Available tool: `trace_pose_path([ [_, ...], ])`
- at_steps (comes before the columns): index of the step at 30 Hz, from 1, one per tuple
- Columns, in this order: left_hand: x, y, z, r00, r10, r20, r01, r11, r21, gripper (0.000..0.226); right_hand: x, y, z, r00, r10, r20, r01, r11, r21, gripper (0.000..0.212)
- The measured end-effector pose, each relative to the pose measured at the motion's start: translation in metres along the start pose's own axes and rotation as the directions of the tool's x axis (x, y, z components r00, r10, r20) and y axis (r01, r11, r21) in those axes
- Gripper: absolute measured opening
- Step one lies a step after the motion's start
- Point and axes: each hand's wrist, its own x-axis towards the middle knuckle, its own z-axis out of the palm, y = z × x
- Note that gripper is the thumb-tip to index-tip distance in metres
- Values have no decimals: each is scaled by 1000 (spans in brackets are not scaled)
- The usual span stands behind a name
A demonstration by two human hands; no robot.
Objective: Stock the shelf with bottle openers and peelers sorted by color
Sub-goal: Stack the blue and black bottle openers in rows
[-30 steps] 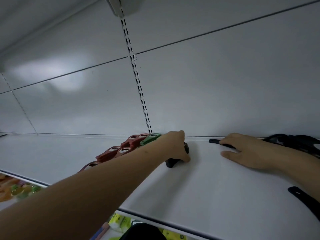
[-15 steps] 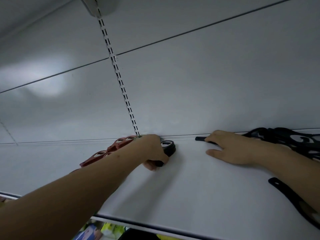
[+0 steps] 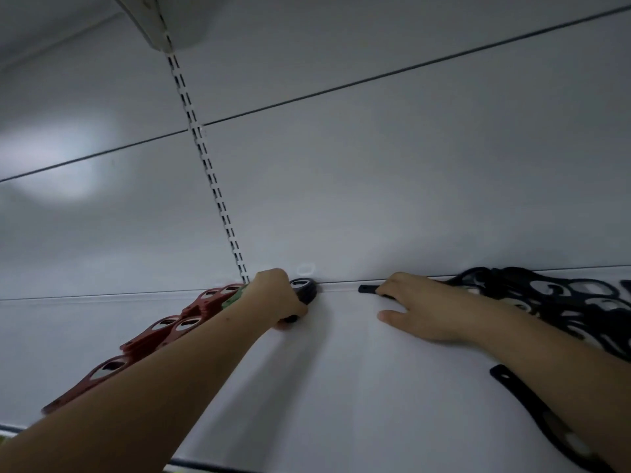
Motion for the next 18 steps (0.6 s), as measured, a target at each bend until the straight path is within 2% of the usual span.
trace_pose_path([
  [3,-4,1,-6,1000,19,22,-20,998,66,40,-1,-2,-1,1000,-7,-1,8,999,36,44],
  [6,-17,9,-20,998,51,24,-54,990,132,34,-2,-2,-11,986,37,-164,-13,989,145,31],
  [9,-32,35,-36,958,198,-207,-104,914,393,30,-1,6,-29,907,219,-360,-137,961,240,24],
  [11,-31,57,-34,903,356,-243,-275,910,310,34,-3,17,-42,848,344,-404,-252,931,263,23],
  [14,-20,81,-12,808,575,-125,-576,817,34,43,-6,36,-52,837,448,-314,-397,892,216,20],
  [16,-8,92,7,753,657,-36,-658,752,-38,43,-8,43,-53,850,492,-190,-469,870,154,17],
  [18,3,96,24,718,696,-19,-695,716,-70,39,-10,46,-56,851,508,-134,-499,862,96,18],
])
